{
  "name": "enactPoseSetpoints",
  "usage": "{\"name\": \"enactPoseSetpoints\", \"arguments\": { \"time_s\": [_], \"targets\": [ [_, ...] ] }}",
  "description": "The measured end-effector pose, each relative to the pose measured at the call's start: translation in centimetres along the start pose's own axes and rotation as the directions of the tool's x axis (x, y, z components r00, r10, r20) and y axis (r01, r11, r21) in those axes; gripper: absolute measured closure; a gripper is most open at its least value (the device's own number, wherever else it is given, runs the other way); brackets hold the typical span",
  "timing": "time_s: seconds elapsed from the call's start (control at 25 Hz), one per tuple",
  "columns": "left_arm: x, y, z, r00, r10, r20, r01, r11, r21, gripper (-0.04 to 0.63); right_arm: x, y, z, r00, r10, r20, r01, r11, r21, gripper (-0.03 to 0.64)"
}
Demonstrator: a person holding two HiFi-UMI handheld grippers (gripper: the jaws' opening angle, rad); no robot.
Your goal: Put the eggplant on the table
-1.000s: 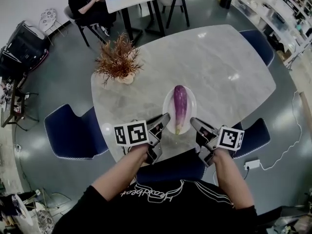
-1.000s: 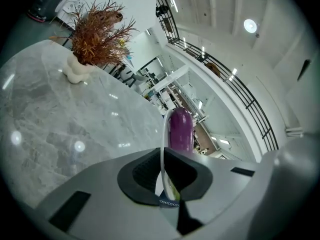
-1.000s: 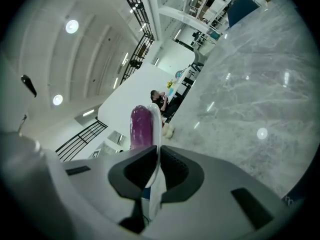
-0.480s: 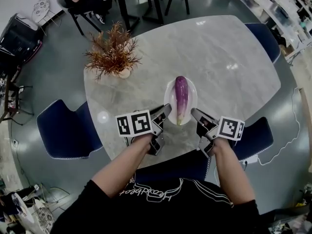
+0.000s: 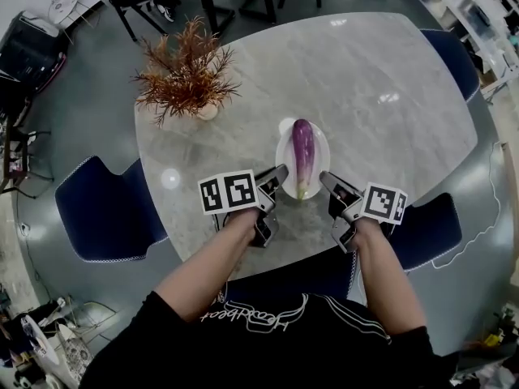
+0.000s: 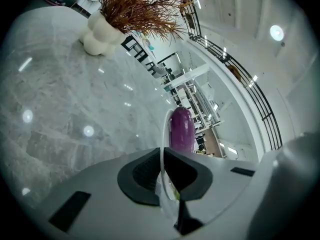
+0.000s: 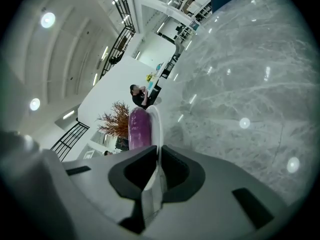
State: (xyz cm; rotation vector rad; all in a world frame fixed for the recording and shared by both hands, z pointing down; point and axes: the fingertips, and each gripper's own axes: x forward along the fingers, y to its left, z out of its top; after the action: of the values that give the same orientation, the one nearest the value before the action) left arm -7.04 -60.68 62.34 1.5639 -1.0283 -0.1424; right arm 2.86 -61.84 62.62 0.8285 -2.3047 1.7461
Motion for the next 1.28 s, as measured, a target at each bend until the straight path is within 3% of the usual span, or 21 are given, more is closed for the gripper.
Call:
{"name": "enactPoseSetpoints", "arguments": {
  "time_s": [0.12, 0.28, 0.52, 1.28],
  "targets": [
    [0.4, 0.8, -0.1, 1.0, 0.019, -0.009, -0.019, 1.0, -0.021, 0.568, 0.7, -0.4, -0.2, 1.0, 0.017, -0.002, -0.017, 1.0, 0.025, 0.598],
    [1.3, 2.0, -0.5, 0.999, 0.043, -0.031, -0.045, 0.997, -0.056, 0.566, 0.9, -2.0, -0.4, 0.999, -0.043, -0.015, 0.043, 0.999, 0.025, 0.598],
    [1.7, 3.7, -0.8, 0.997, 0.053, -0.05, -0.06, 0.988, -0.145, 0.566, 2.0, -2.3, -0.6, 0.999, -0.042, -0.017, 0.043, 0.997, 0.057, 0.598],
    [2.3, 4.6, -1.5, 0.995, 0.04, -0.093, -0.058, 0.978, -0.202, 0.566, 2.6, -3.4, -1.1, 0.994, -0.109, -0.017, 0.109, 0.992, 0.064, 0.597]
  ]
}}
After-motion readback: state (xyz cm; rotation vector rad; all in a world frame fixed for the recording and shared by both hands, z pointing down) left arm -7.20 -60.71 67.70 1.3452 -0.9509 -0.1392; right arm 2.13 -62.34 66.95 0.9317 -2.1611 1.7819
